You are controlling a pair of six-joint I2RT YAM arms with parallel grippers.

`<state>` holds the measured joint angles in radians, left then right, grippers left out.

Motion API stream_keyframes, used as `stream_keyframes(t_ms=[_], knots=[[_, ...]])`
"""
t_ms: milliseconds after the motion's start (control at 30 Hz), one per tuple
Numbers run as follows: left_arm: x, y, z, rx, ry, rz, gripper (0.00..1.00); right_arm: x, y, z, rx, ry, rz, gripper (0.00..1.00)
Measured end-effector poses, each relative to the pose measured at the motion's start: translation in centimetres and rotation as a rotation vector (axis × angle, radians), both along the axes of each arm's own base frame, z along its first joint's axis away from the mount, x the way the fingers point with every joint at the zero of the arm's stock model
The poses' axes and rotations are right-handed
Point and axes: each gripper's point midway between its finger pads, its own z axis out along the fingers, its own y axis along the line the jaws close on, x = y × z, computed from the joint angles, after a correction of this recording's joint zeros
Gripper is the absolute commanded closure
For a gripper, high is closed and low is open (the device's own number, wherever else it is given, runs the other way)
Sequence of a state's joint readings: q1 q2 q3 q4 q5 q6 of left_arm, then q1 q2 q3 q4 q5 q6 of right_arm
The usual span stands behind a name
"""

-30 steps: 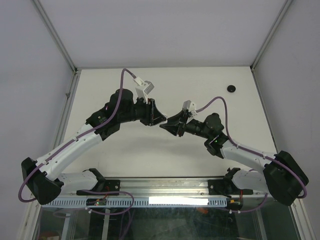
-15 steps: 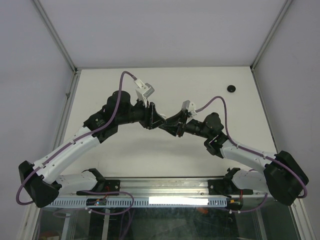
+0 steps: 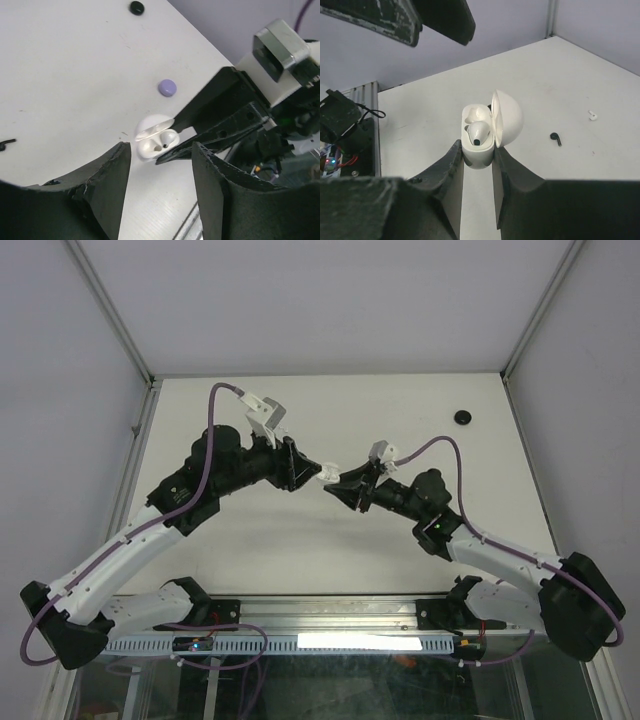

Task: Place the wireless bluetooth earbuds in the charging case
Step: Place the earbud in the charging case, then pick up the earbud from the center of the board.

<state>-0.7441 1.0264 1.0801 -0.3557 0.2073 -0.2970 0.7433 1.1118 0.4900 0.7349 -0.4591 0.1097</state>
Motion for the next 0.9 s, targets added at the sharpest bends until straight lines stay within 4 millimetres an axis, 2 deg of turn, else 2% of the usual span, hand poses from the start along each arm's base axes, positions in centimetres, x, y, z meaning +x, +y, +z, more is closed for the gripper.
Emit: stream_keyframes(t_ms=[100, 200, 367, 533, 700, 900], knots=[[1.6, 1.1, -0.1, 0.017, -0.012, 0.101, 0.43, 0.4, -1.1, -0.2, -0.011, 0.0, -0.062, 1.0], [3.9, 2.3, -1.4, 0.059, 0.0, 0.215, 0.4, 0.2, -2.0, -0.6, -0.026, 0.006, -0.095, 1.0], [8.9, 4.7, -6.5, 0.184, 0.091, 0.386, 0.39, -0.2, -3.1, -1.5, -0.053, 0.019, -0.129, 1.0], [13.2, 6.5, -11.6, 0.309, 0.184, 0.47, 0.39, 1.3, -4.8, -2.3, -0.091, -0.001, -0.251, 1.0], [18.1, 6.8, -14.9, 0.385, 0.235, 0.509, 0.41, 1.8, -5.5, -3.7, -0.134, 0.0, -0.294, 1.0], [23.3, 7.4, -18.9, 0.444, 0.291, 0.577, 0.47, 2.1, -5.7, -4.0, -0.158, -0.017, -0.306, 1.0]])
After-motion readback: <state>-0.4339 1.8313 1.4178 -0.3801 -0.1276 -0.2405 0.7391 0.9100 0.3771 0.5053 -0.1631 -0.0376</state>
